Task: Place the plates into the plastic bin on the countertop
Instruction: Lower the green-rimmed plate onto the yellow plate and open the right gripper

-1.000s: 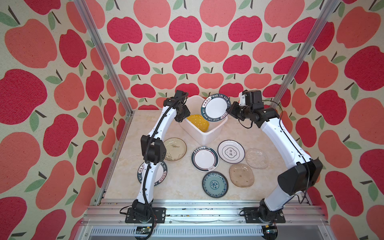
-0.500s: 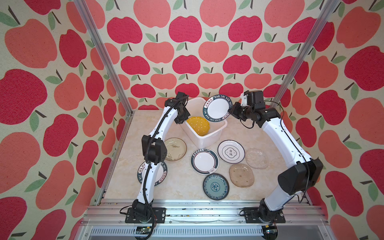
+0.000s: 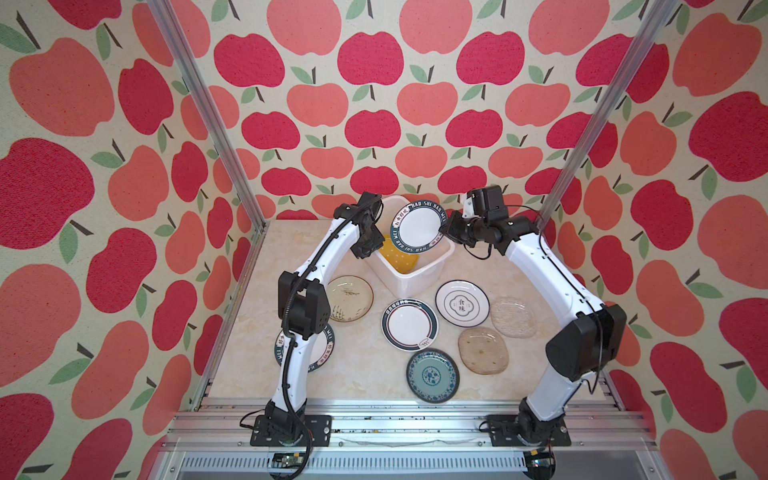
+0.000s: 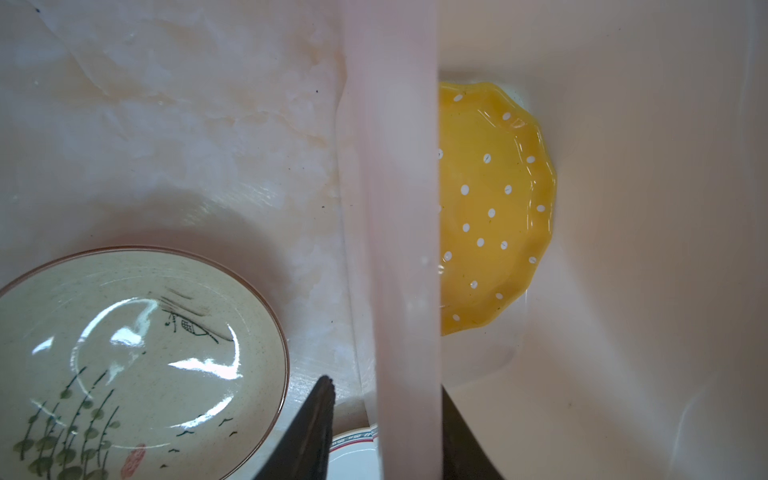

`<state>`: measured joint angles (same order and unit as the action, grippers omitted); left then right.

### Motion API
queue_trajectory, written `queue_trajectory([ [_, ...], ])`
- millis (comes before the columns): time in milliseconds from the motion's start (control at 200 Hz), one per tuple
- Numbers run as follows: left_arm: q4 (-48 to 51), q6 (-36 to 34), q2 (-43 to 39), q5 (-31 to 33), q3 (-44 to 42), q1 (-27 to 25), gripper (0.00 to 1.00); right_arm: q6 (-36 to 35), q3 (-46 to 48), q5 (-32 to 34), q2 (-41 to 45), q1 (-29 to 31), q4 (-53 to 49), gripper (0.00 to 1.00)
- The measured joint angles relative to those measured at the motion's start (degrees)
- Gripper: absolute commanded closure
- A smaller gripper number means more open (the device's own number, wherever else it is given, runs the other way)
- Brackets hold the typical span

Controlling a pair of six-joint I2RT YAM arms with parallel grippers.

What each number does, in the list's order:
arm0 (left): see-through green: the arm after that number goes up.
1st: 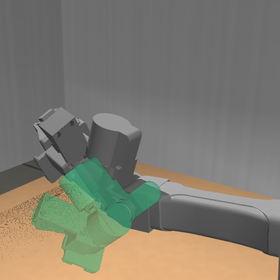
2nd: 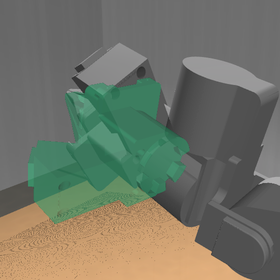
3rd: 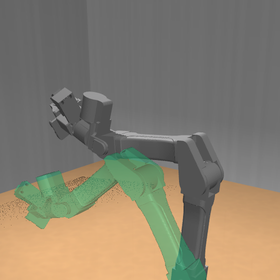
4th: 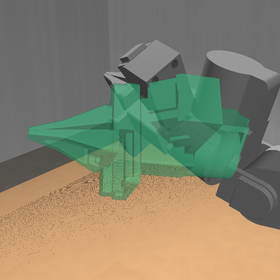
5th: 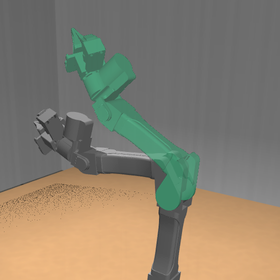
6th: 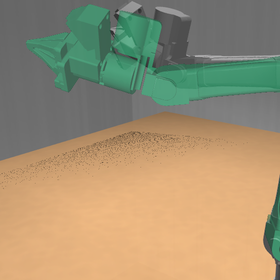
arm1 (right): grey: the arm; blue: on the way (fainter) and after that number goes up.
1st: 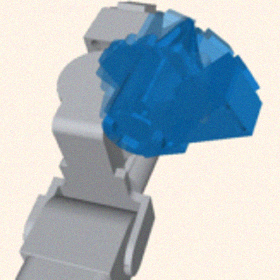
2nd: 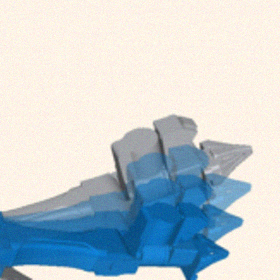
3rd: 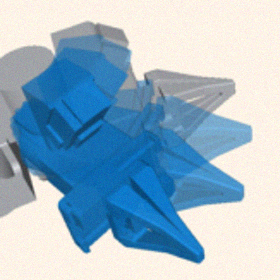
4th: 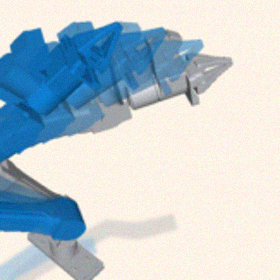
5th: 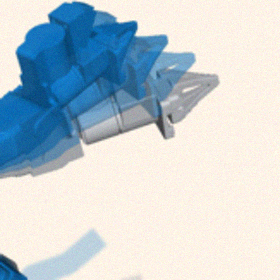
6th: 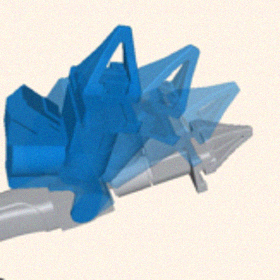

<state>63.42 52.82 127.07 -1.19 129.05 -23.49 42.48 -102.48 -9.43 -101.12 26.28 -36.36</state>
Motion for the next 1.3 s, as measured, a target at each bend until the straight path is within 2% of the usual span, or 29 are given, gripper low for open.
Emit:
queue_trajectory([
  [145, -0.7, -2.5, -3.3, 1.0, -0.5, 0.0, 0.23, 0.5, -2.2, 3.9, -2.3, 2.7, -1.8, 1.0],
  [350, -2.9, -7.8, -11.6, 2.6, -2.3, 0.0, 0.18, 1.1, -4.5, 10.6, -4.8, 5.0, -2.6, 1.0],
  [455, -5.8, -11.5, -17.5, 2.9, -6.9, 0.0, 0.15, 1.8, -5.4, 13.1, -6.7, 5.4, -3.1, 1.0],
  [535, -9.6, -13.8, -21.7, 2.3, -11.8, 0.0, 0.08, 2.3, -6.6, 14.6, -8.8, 5.6, -3.5, 1.0],
  [705, -19.5, -17.8, -28.3, -1.5, -21.9, 0.0, 0.05, 2.6, -13.0, 17.0, -15.2, 6.3, -6.1, 1.0],
  [860, -25.9, -19.8, -29.6, -5.2, -26.2, 0.0, 0.03, 2.6, -18.7, 17.9, -20.7, 7.1, -7.8, 1.0],
  [1176, -29.1, -22.8, -32.2, -7.5, -30.4, 1.4, 0.03, 2.6, -30.6, 19.0, -31.0, 7.5, -12.2, 1.0],
  [1301, -29.5, -23.0, -33.3, -8.1, -31.5, 2.8, 0.03, 2.9, -32.7, 19.0, -33.7, 7.5, -12.7, 1.0],
])
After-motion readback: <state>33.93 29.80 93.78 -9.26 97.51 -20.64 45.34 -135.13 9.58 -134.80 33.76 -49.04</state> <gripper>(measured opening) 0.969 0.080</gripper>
